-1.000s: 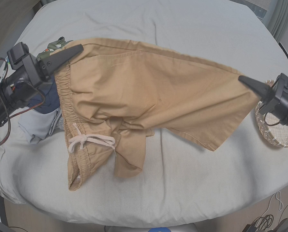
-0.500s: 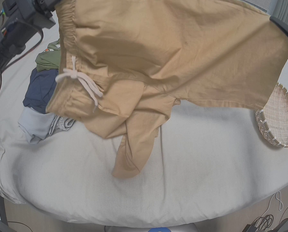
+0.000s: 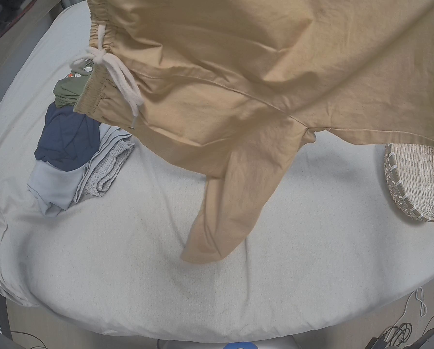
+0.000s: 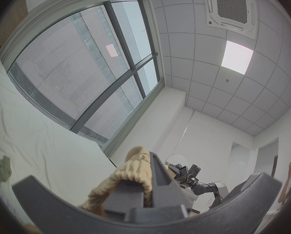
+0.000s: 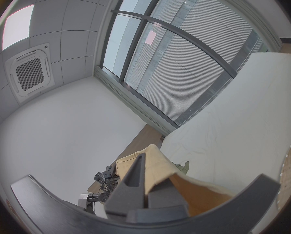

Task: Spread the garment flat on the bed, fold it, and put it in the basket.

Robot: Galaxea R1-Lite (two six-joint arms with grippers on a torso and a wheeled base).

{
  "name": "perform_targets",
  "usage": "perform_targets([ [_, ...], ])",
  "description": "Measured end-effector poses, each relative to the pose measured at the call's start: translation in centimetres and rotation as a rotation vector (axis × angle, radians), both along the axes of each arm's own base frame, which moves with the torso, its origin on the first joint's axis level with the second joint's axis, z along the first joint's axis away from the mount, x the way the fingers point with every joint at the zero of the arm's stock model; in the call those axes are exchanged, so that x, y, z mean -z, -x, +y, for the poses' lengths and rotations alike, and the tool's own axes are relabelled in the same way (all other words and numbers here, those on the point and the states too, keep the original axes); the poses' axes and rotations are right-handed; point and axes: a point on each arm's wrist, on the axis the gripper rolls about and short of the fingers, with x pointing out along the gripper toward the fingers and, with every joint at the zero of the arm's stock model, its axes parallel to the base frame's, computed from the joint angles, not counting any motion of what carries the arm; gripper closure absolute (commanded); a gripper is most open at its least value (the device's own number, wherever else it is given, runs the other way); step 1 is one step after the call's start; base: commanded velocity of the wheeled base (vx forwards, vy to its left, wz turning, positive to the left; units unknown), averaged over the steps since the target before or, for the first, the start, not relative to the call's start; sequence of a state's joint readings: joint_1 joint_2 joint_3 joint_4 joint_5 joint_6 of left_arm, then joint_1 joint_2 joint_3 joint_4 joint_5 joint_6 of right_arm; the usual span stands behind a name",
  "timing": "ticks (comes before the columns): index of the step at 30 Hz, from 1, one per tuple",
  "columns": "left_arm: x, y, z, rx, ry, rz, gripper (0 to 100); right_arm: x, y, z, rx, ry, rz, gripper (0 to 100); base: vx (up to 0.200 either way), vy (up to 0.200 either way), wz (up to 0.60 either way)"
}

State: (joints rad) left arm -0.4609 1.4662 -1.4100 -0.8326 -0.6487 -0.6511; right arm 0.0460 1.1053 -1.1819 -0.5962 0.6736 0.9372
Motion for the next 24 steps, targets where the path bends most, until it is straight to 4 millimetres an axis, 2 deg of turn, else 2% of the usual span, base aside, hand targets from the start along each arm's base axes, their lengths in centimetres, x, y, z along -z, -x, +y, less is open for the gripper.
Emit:
perform_targets([
  [8, -1.3, 1.0, 0.4, 0.024, 0.031, -0.012, 100, -2.3, 2.4, -0.1, -0.001, -0.004, -0.090, 100, 0.000, 0.000, 0.00],
  [13, 0.4, 0.1, 0.9, -0.004, 0.016, 0.055, 100, -2.8, 1.8, -0.1, -0.002, -0.006, -0.092, 100, 0.000, 0.000, 0.00],
  [18, 3.9, -0.9, 1.4, -0.043, -0.018, 0.142, 100, -1.3, -0.5, 0.1, -0.004, 0.000, -0.016, 100, 0.000, 0.000, 0.00],
  [24, 7.7, -0.9, 2.8, -0.098, -0.052, 0.235, 100, 2.9, -3.5, 0.4, -0.011, 0.010, 0.103, 100, 0.000, 0.000, 0.00],
])
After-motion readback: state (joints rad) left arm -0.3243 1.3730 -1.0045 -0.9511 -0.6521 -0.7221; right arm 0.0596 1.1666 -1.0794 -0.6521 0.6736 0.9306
